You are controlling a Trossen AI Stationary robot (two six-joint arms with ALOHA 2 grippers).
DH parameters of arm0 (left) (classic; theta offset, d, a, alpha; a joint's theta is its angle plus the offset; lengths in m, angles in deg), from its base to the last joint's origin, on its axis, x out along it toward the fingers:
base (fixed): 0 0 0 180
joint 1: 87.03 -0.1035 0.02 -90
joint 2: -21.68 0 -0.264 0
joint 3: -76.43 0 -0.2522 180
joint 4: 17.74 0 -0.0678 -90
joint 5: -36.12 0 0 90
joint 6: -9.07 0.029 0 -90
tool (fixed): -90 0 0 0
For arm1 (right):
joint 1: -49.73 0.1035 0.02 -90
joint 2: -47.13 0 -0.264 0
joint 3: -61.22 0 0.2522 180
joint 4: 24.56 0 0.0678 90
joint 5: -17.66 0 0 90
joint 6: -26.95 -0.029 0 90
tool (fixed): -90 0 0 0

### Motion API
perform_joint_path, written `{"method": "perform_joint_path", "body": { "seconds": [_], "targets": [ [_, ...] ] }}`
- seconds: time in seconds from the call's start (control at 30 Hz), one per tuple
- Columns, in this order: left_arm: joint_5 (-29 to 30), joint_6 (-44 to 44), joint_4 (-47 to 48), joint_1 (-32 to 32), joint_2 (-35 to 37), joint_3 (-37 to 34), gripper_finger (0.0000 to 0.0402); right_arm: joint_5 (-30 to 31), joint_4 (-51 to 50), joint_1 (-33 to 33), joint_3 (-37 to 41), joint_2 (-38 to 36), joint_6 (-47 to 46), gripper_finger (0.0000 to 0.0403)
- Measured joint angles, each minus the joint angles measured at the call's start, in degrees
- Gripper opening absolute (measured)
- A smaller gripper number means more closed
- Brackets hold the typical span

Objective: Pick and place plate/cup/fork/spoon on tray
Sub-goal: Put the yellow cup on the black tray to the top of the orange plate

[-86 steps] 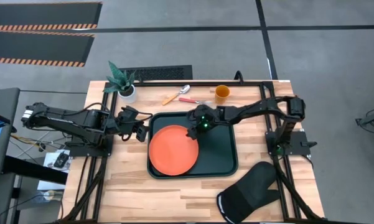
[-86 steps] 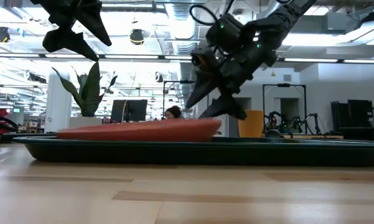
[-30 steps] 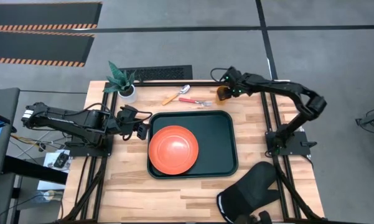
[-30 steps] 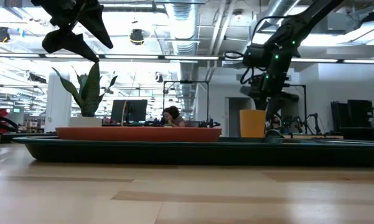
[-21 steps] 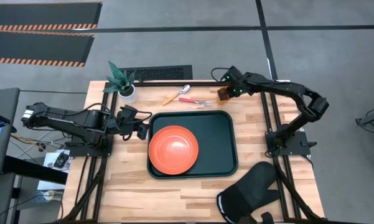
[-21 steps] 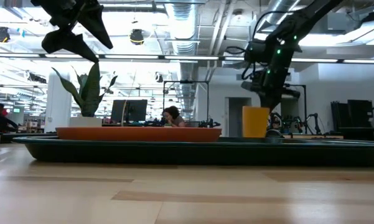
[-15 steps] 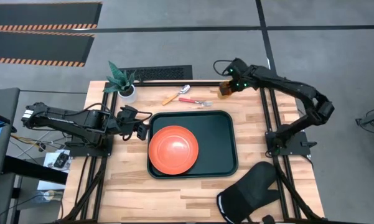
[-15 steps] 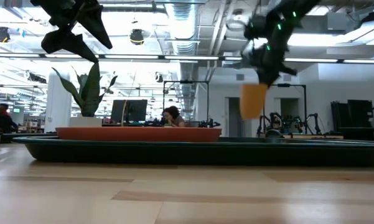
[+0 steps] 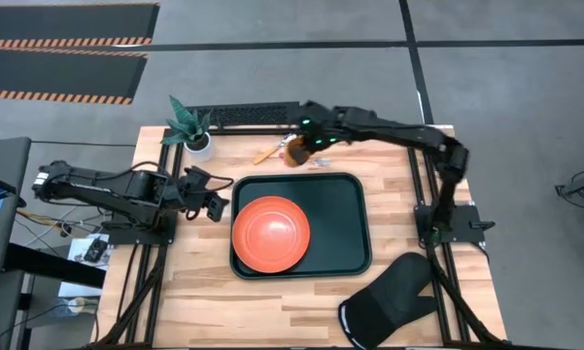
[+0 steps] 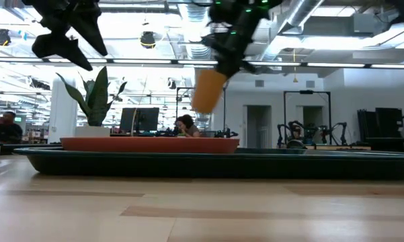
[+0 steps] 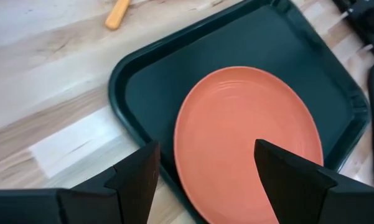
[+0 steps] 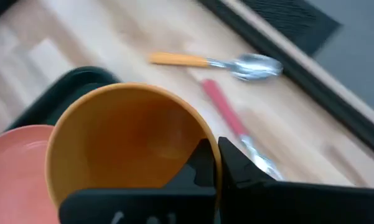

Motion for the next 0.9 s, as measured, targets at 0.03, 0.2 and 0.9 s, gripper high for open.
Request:
{"method": "perform_joint_path", "body": {
  "seconds": [0.03, 0.2, 0.9],
  "targets": [
    [0.0, -0.2, 0.6, 0.0, 0.4, 0.0, 0.0247, -0.6, 0.1, 0.7, -2.1, 2.0, 0.5, 0.0005],
    [-0.3, -1.6, 3.4, 0.0, 1.9, 0.0, 0.0247, -2.4, -0.1, 3.3, -12.7, 10.9, 1.9, 0.0005],
    [-1.7, -2.8, 7.0, 0.0, 2.6, 0.0, 0.0247, -7.3, -0.8, 7.5, -29.4, 29.4, 4.8, 0.0005]
  ]
}}
